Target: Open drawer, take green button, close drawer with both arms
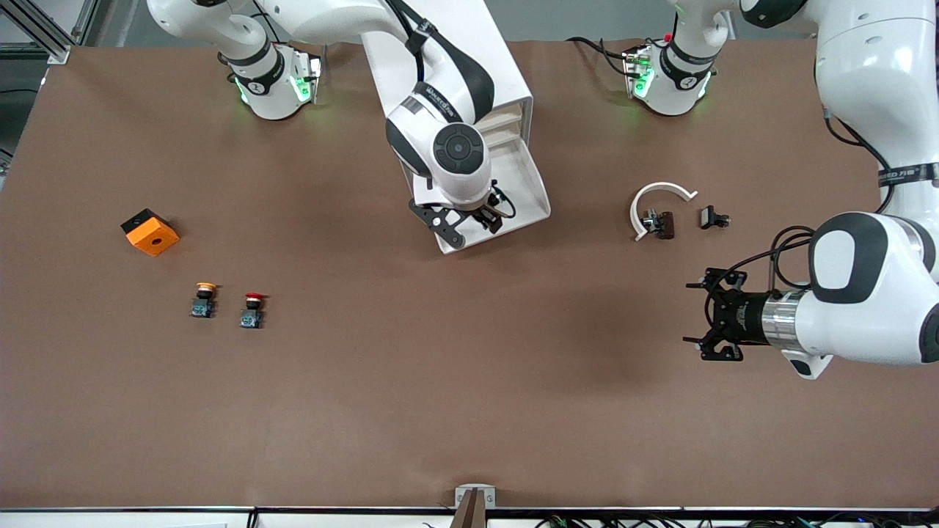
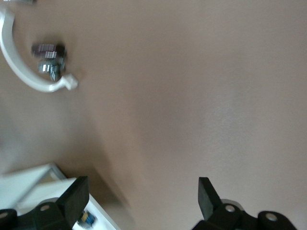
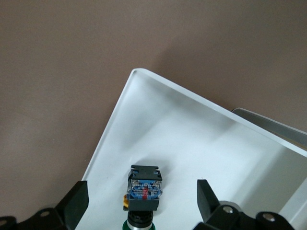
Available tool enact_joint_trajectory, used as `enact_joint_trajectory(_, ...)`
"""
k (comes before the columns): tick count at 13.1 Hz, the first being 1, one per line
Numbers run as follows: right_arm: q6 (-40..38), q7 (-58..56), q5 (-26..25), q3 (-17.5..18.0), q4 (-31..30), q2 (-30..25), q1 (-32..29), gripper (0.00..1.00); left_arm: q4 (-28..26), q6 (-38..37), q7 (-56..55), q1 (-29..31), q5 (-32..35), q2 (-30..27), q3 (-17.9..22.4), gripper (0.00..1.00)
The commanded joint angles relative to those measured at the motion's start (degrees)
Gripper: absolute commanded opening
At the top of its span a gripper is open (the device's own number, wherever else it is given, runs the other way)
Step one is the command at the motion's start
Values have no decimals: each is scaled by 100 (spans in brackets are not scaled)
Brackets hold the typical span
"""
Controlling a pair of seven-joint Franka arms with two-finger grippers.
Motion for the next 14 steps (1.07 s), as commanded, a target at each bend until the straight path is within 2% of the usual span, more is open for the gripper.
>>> enact_joint_trajectory(1, 5, 115, 117, -63, 71, 115, 219, 100, -126, 50, 467, -27, 279, -285, -14, 100)
enact_joint_trajectory(7, 136, 116, 117, -63, 53, 255, 281, 100, -187, 410, 1783, -316, 1051, -311, -75, 100)
enact_joint_trajectory(10, 180, 116, 126, -63, 53, 308, 246, 100, -275, 428, 2793, -247, 1009, -548, -146, 100)
enact_joint_trajectory(14, 330, 124, 126, -63, 53, 379, 298, 100, -441, 419, 3496, -255, 1026, -899, -154, 100)
